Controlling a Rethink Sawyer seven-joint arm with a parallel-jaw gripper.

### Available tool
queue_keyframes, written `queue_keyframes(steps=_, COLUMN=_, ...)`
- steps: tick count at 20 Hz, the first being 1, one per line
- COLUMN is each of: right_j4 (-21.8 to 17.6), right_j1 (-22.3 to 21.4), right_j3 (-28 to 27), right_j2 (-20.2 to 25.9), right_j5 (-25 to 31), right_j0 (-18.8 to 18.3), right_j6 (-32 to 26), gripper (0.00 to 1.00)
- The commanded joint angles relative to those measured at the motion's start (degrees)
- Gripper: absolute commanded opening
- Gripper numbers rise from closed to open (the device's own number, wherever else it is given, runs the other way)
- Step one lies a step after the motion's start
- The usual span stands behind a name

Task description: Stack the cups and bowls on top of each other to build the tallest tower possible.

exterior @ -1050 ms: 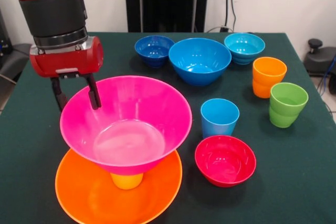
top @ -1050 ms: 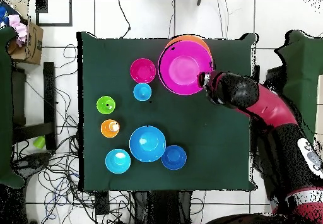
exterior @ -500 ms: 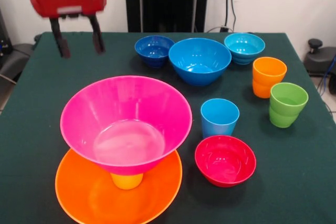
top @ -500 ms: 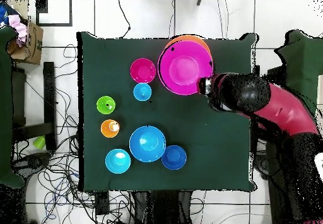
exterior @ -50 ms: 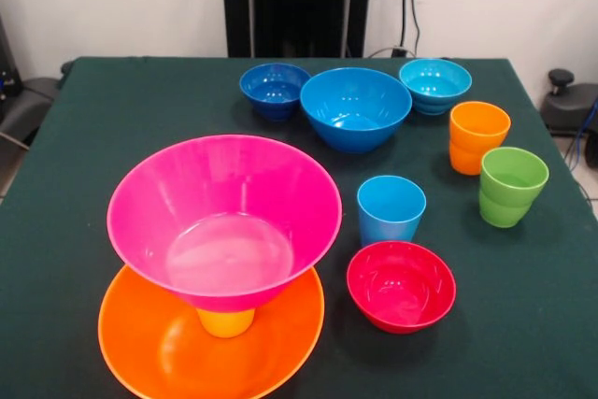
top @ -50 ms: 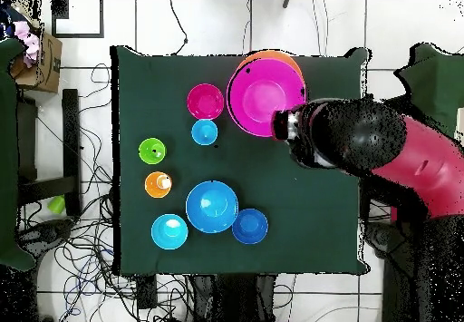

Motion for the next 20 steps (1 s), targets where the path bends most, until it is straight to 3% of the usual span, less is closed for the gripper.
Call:
queue_keyframes(steps=1, right_j4=1.83, right_j1=-3.31, right_j3=10.50, right_j2=-2.68, right_j5=1.40, right_j0=7.64, right_j6=16.30, gripper=1.00)
queue_keyframes(steps=10, right_j4=0.58, right_j1=-3.03, right_j3=13.73, right_j2=-6.06, right_j5=-4.26, right_j0=12.17, right_j6=20.46, gripper=1.00)
queue_keyframes(steps=20, right_j4=-5.78, right_j1=4.42, right_j3=13.97, right_j2=-7.68, right_j5=-15.90, right_j0=12.78, right_j6=22.15, gripper=1.00)
